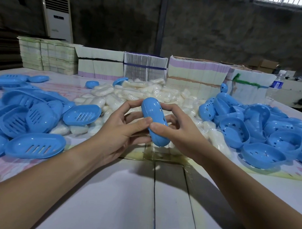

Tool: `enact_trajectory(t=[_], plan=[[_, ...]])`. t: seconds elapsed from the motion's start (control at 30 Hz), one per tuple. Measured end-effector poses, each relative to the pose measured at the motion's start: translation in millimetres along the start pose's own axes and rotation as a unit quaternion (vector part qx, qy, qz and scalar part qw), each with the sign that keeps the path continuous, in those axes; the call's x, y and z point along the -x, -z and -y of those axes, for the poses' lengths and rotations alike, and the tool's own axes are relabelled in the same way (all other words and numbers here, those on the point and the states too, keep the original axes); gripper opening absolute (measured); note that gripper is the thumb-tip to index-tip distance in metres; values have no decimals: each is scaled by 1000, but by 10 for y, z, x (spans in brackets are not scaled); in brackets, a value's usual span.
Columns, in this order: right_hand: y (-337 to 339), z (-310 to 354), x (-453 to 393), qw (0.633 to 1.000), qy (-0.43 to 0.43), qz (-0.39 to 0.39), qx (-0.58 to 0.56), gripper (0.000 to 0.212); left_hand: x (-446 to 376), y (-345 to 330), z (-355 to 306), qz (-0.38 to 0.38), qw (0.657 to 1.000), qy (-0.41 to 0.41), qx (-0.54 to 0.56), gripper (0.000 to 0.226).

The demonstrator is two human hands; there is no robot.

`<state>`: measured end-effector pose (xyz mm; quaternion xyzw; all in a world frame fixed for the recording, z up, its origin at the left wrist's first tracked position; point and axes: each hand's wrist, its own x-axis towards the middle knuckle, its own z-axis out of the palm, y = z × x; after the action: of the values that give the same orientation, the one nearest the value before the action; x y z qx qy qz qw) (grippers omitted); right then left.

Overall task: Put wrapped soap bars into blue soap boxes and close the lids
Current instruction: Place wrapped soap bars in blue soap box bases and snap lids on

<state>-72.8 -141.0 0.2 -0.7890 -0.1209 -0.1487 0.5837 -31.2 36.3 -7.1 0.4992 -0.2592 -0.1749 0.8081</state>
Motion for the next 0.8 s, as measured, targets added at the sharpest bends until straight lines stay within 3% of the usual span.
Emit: enact_trajectory(t=[0.2, 0.37, 0.47, 0.7, 0.8], plan=[[39, -40, -15, 999, 0, 3, 47, 67, -22, -24, 10, 8, 1000, -2, -16, 58], [186, 43, 14, 986, -16, -75, 147, 61, -19, -7, 17, 11, 994, -17, -108, 67], [419, 131, 7, 969, -38, -129, 206, 60, -13, 1, 62, 21, 978, -29, -207, 51], [1370, 113, 520, 872, -159, -211, 412, 70, -81, 154, 202, 116, 904, -59, -408, 32], [1944, 79, 968, 821, -229, -268, 448, 74, -85, 194, 225, 118, 878, -59, -459, 45]])
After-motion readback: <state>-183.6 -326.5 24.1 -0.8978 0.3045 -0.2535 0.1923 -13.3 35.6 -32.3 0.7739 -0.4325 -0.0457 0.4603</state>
